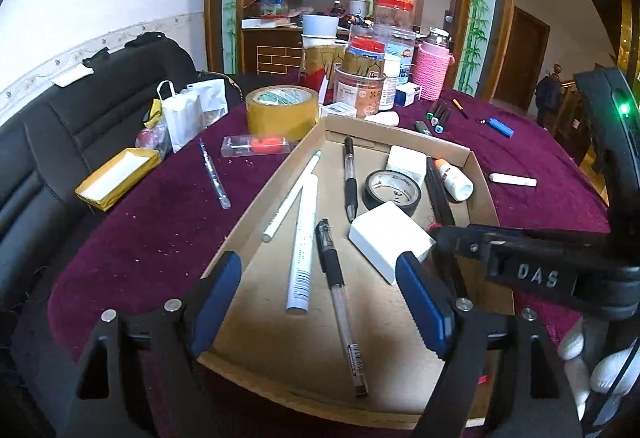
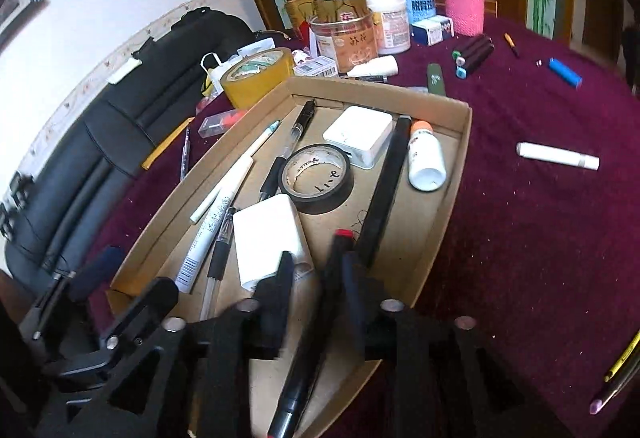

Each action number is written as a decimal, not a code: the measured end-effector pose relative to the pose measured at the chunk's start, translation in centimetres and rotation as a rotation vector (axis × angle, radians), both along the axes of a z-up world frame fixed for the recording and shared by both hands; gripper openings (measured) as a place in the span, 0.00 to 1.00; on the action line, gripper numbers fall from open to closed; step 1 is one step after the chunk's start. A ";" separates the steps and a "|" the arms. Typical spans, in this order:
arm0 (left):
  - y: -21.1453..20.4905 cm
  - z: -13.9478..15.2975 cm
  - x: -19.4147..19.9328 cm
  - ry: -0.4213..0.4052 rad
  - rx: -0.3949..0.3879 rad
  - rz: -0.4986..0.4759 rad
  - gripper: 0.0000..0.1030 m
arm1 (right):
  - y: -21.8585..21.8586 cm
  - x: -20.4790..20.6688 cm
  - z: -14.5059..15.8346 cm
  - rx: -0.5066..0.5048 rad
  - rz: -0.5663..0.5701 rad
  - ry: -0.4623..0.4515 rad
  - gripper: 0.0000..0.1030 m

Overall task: Organize rigid objects
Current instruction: 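Lower the gel pen into the tray with the left tool while the right tool releases the marker there, then move both open tools back over the group of pens on the table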

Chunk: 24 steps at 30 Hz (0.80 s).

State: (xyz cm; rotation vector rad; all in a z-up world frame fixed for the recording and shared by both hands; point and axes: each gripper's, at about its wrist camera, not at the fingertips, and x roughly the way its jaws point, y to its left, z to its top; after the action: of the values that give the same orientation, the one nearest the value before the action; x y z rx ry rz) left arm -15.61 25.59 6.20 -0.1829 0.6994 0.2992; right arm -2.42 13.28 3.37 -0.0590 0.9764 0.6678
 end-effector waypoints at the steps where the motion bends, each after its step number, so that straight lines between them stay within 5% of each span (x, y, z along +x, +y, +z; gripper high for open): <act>1: 0.0 0.0 0.0 0.000 0.003 0.001 0.79 | 0.1 0.0 0.0 -0.004 0.002 -0.010 0.46; 14: -0.6 0.4 -0.6 0.004 0.018 0.004 0.79 | -1.2 -0.9 1.2 0.031 -0.023 -0.044 0.52; 24: -2.9 1.3 -0.4 0.011 -0.009 -0.075 0.80 | -9.1 -0.9 1.7 0.079 -0.135 -0.052 0.63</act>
State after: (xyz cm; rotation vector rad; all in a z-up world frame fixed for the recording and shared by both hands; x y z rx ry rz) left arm -16.04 22.72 7.46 -0.1637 0.7165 0.2251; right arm -3.32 4.18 5.04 0.0585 0.8954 0.5770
